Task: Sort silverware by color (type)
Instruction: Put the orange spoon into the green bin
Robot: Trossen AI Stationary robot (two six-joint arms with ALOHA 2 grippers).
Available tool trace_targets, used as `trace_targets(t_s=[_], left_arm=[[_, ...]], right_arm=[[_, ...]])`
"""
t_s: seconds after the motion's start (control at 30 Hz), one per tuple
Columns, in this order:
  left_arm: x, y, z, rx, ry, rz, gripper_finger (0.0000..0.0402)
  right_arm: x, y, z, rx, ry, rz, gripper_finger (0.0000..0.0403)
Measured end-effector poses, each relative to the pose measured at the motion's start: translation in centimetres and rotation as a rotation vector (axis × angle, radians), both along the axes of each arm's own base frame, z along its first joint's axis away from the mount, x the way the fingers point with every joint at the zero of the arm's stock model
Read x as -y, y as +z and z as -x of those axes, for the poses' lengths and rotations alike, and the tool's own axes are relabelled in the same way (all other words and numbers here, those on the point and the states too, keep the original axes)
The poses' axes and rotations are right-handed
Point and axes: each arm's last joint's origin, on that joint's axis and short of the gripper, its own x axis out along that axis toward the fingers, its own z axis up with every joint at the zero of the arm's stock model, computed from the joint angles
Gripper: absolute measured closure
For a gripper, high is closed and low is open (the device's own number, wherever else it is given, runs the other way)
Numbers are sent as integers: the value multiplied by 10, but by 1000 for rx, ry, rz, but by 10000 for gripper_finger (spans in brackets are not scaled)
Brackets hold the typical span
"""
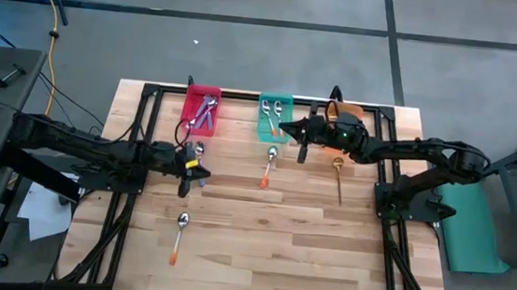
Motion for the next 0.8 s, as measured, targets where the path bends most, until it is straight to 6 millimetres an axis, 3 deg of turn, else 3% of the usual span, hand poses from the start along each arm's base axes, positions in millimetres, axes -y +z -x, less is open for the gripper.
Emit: trace_targets(t_s=[0.17, 0.3, 0.5, 0.8], left_arm=[[19, 5, 3, -207, 30, 62, 383], [36, 23, 9, -347, 58, 97, 383], [58, 46, 19, -469, 163, 283, 375], [88, 33, 24, -665, 233, 415, 303]], right_arm=[[0, 0, 0, -1, 0, 1, 402], [0, -1, 0, -7, 0, -2, 402], [0, -2, 0, -13, 0, -23, 402], [0, -3, 0, -29, 0, -29, 402]])
